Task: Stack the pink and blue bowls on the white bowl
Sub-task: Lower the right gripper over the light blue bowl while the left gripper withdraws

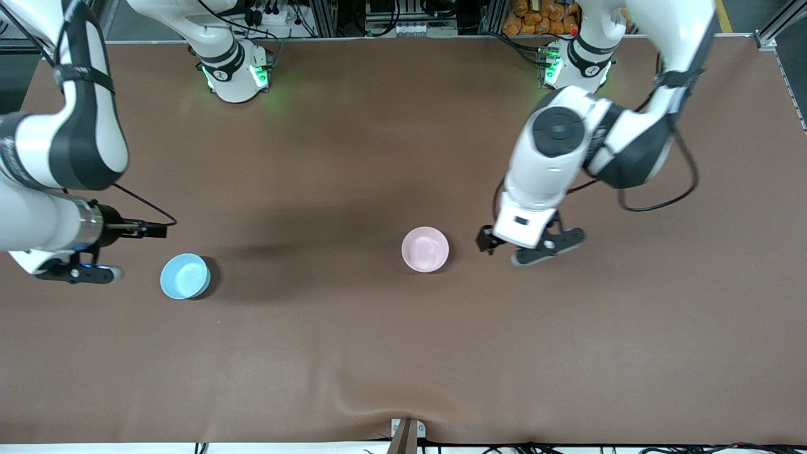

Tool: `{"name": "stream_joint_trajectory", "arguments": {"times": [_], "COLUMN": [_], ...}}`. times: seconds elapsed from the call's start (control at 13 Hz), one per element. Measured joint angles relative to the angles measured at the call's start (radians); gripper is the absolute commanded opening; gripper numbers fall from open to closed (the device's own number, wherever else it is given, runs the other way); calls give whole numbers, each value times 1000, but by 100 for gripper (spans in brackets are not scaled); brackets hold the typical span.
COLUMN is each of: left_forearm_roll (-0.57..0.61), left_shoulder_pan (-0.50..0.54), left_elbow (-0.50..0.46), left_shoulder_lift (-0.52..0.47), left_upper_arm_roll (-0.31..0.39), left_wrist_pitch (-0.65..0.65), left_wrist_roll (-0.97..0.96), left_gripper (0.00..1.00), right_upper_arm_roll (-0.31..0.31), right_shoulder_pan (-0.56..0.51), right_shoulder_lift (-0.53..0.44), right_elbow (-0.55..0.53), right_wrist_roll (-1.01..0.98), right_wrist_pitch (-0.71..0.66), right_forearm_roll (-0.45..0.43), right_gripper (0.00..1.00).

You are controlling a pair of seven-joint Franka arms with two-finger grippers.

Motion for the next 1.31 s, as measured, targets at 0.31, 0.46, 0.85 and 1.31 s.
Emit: {"name": "stream_joint_trajectory", "arguments": {"times": [0.31,0.46,0.85,1.31], "left_forearm_roll": [-42,-70,-111,-130], "left_shoulder_pan": [94,131,223,294], "left_elbow": [0,0,-1,0], "left_shoulder_lift": [-61,-91,-156,-204], "left_upper_arm_roll": [-1,-1,1,2], "left_wrist_pitch": [-74,-103,-179,-258], "left_wrist_roll": [139,216,347,471], "left_gripper": [100,100,100,100], "right_upper_arm_roll": [2,2,-11,-7], "right_shoulder_pan": [17,23,-32,-44], "right_shoulder_lift": [82,95,198,226], "right_elbow": [1,-1,-8,-58], "right_wrist_roll": [0,-7,-144,-248], "right_wrist_pitch": [75,77,126,261], "right_forearm_roll": [8,9,9,9], "right_gripper": [100,100,100,100]}}
